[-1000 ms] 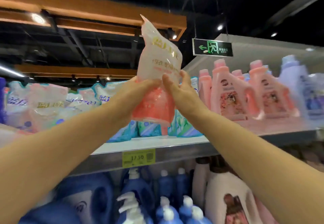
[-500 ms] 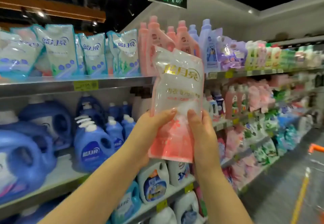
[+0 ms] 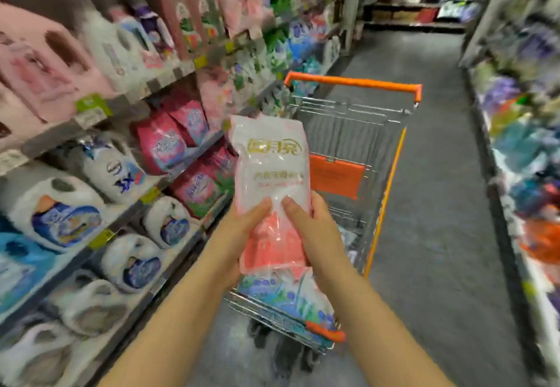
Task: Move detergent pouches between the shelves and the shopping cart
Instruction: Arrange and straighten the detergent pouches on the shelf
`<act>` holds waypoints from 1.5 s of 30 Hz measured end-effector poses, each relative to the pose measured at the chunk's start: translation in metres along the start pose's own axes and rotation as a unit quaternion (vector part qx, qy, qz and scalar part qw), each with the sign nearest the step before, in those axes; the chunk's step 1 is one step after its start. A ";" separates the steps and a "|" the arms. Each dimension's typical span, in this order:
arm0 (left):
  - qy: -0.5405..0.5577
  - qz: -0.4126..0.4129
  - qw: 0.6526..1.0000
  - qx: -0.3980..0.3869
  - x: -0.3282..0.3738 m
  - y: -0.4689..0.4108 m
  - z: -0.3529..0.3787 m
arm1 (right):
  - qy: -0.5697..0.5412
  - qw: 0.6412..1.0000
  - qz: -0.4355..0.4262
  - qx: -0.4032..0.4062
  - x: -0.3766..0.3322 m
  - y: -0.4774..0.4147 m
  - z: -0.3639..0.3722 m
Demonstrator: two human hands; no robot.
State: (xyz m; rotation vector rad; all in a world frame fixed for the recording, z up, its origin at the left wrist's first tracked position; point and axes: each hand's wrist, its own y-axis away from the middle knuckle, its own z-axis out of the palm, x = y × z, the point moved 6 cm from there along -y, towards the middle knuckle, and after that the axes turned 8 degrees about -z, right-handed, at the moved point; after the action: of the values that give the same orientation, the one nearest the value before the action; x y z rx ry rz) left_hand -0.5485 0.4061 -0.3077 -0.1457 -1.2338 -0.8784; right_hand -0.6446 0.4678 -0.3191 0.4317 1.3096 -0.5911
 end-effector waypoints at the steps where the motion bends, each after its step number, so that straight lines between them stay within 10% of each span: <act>1: -0.003 -0.019 1.000 -0.015 -0.015 -0.014 0.009 | 0.000 1.000 0.020 0.021 0.011 -0.003 -0.018; 12: -0.097 -0.201 0.974 0.024 -0.176 -0.201 -0.013 | 0.061 0.952 0.229 0.192 0.194 -0.073 -0.109; 20: -0.284 -0.314 0.895 0.137 -0.273 -0.253 -0.110 | 0.124 0.887 0.425 0.131 0.357 -0.074 -0.097; 26: -0.420 -0.409 0.808 0.067 -0.315 -0.251 -0.140 | 0.169 0.836 0.520 0.057 0.447 -0.026 -0.116; 37: -0.488 -0.431 0.757 0.047 -0.303 -0.241 -0.123 | 0.347 0.778 0.524 -0.004 0.368 -0.031 -0.126; 45: -0.430 -0.329 0.836 0.093 -0.244 -0.199 -0.097 | 0.340 0.829 0.444 -0.015 0.313 -0.024 -0.107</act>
State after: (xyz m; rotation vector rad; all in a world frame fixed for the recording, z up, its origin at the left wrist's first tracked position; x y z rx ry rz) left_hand -0.6184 0.3420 -0.6236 0.0678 -2.2918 -1.3425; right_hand -0.6956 0.4642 -0.6474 1.2132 1.5749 0.4259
